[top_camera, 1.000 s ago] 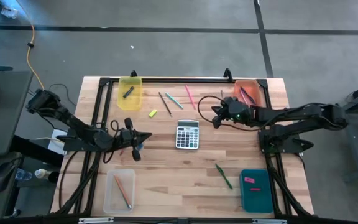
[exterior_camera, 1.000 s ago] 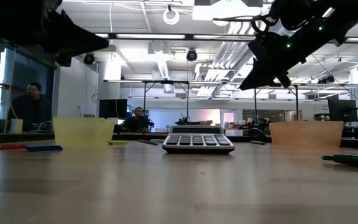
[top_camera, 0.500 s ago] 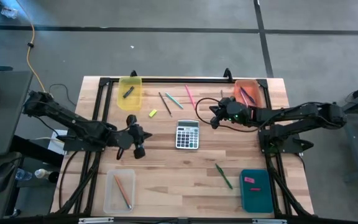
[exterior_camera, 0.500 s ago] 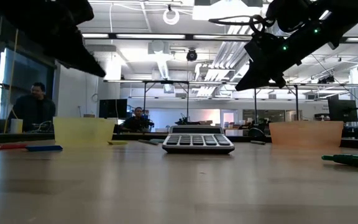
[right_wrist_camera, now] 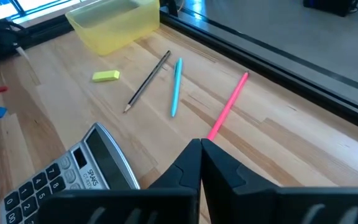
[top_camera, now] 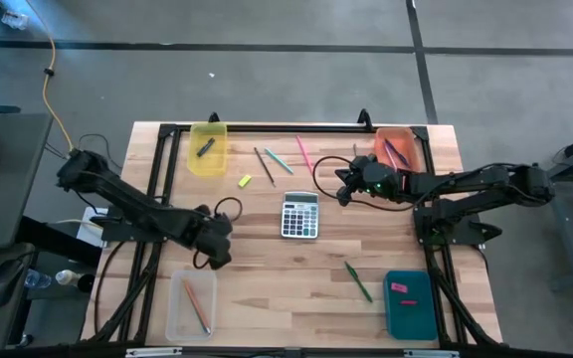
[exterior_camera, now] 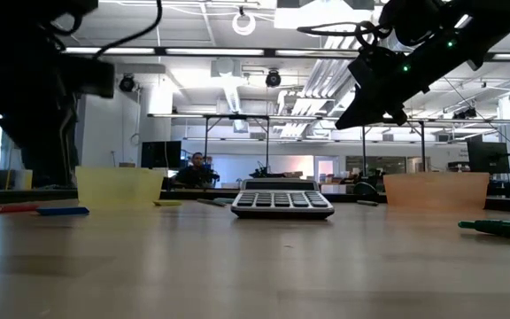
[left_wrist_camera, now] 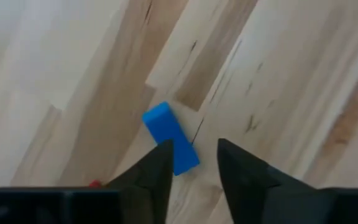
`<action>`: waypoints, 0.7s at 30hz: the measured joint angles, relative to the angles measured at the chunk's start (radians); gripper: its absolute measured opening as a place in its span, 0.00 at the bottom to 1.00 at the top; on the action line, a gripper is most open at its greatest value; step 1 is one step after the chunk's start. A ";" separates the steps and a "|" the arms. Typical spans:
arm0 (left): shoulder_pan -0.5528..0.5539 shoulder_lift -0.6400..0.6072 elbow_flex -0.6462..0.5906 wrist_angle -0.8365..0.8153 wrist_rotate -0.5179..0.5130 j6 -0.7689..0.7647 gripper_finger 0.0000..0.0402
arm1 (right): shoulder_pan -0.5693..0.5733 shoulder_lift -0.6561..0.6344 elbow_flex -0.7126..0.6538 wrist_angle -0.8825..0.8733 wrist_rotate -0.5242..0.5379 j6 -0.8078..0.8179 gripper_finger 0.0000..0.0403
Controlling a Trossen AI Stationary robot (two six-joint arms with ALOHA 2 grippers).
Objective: Sort crayons/erasers/pens/pencils in bins
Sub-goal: Put the blue eraser into the blue bin
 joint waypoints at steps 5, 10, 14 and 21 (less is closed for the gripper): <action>0.003 0.069 0.000 0.001 0.008 -0.028 0.43 | 0.000 0.000 0.000 0.005 0.000 -0.003 0.01; 0.003 0.112 0.000 0.006 0.010 -0.018 0.50 | 0.000 0.000 0.000 0.005 0.000 -0.004 0.01; 0.003 0.141 0.000 0.015 0.017 0.021 0.50 | 0.000 0.000 0.000 0.005 0.000 -0.004 0.01; 0.004 0.162 0.003 0.036 0.056 0.139 0.40 | 0.000 0.000 0.000 0.006 0.000 -0.004 0.01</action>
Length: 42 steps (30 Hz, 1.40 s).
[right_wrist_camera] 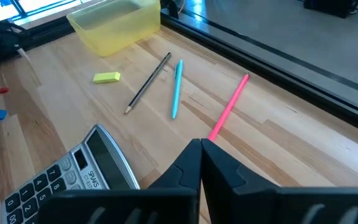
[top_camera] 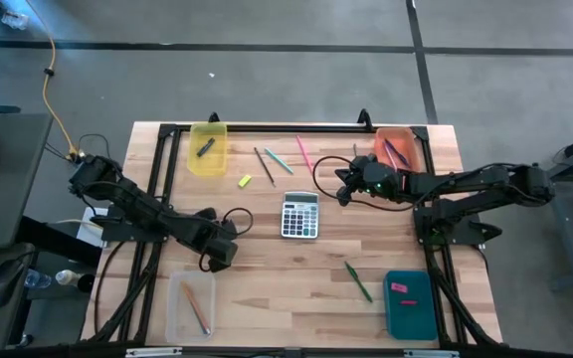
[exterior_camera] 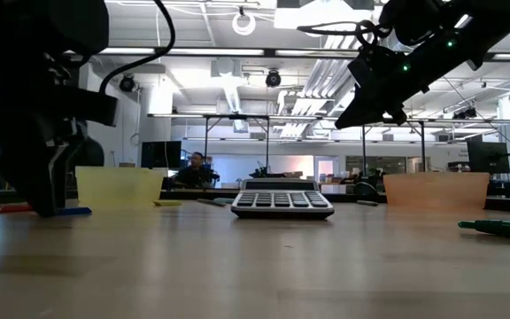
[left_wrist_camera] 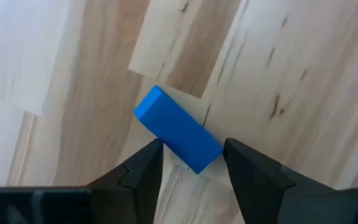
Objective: Sort crayons/erasers/pens/pencils in bins
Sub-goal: Put the blue eraser into the blue bin
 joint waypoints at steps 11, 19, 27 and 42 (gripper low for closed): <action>-0.002 0.001 -0.002 0.010 -0.023 0.147 0.23 | 0.000 0.000 0.000 0.000 0.000 0.000 0.01; -0.003 -0.019 0.003 0.007 -0.072 0.223 0.18 | 0.000 0.000 0.000 0.001 0.000 0.000 0.01; -0.002 -0.019 0.018 0.007 -0.120 0.286 0.07 | 0.000 0.000 0.000 0.002 0.000 -0.015 0.01; -0.041 -0.021 0.019 -0.016 -0.188 0.325 0.07 | 0.000 0.000 0.000 0.002 0.000 -0.023 0.01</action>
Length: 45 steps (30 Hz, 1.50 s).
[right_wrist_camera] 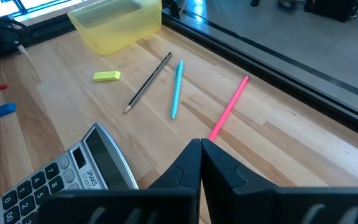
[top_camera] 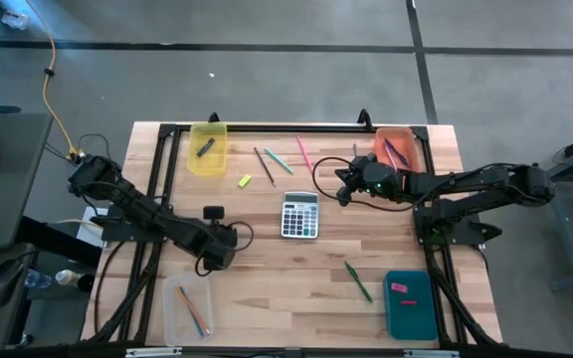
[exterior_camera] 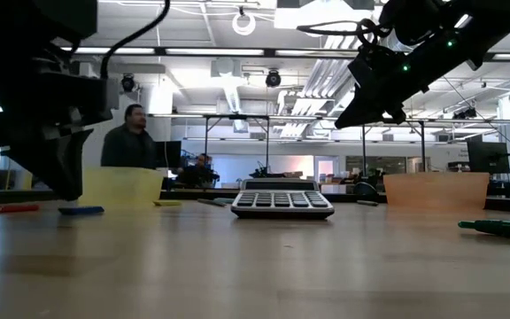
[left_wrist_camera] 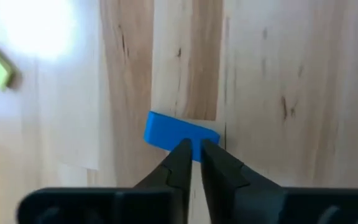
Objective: Sort crayons/erasers/pens/pencils in bins
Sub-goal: Put the blue eraser into the blue bin
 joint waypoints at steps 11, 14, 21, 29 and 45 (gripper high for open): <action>-0.094 0.055 0.000 0.000 -0.040 0.138 0.28 | 0.000 0.000 0.000 0.000 0.000 0.000 0.01; -0.094 0.089 0.000 0.001 -0.110 0.136 0.28 | 0.000 0.000 0.000 0.000 0.000 0.000 0.01; -0.086 0.139 0.004 0.000 -0.158 0.146 0.22 | 0.000 0.000 0.001 0.000 0.000 0.000 0.01; -0.086 0.173 0.004 0.005 -0.171 0.202 0.03 | 0.000 0.000 0.001 0.000 0.000 0.000 0.01; -0.092 0.022 0.012 0.005 -0.149 0.196 0.00 | 0.073 0.000 0.001 0.022 -0.064 -0.169 0.01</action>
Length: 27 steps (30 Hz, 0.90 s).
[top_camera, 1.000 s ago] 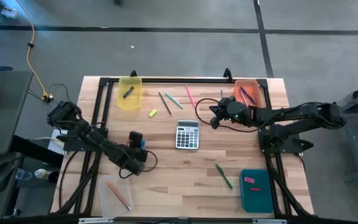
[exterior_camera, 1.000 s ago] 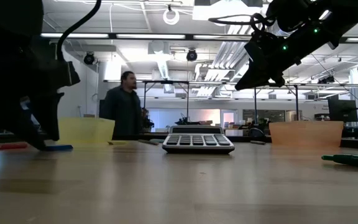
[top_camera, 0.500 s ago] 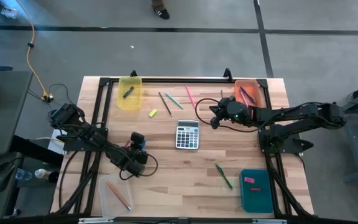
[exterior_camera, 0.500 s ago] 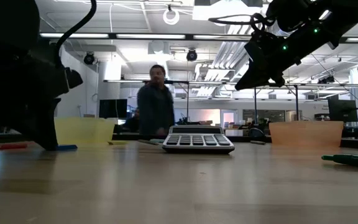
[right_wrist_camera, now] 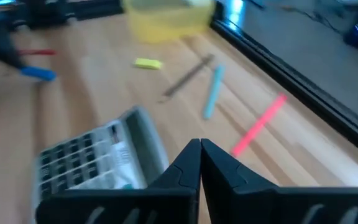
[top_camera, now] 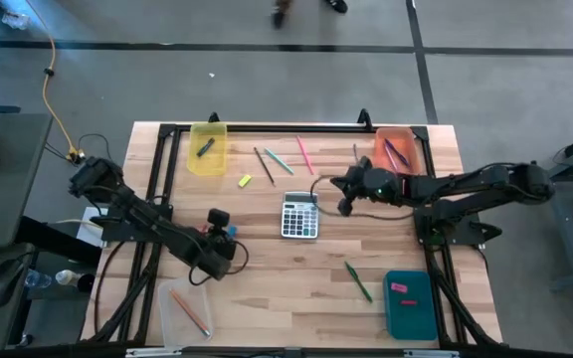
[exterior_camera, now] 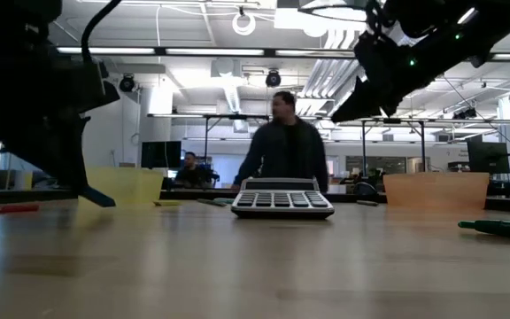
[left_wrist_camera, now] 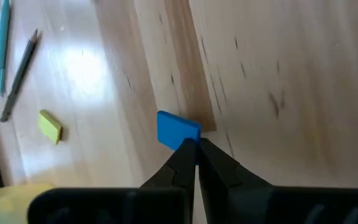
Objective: Sort crayons/erasers/pens/pencils in bins
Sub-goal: Put the blue eraser into the blue bin
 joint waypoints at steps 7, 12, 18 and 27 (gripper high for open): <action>-0.001 -0.060 0.001 0.160 0.098 -0.008 0.00 | 0.184 0.059 0.000 0.103 0.000 -0.051 0.01; 0.010 -0.063 0.001 0.329 0.171 0.034 0.00 | 0.307 0.192 0.000 0.263 0.011 -0.053 0.06; 0.041 -0.063 0.002 0.494 0.222 0.067 0.00 | 0.422 0.353 0.053 0.416 0.011 -0.115 0.27; 0.073 -0.063 0.002 0.675 0.259 0.093 0.00 | 0.479 0.548 0.310 0.280 0.011 -0.171 0.52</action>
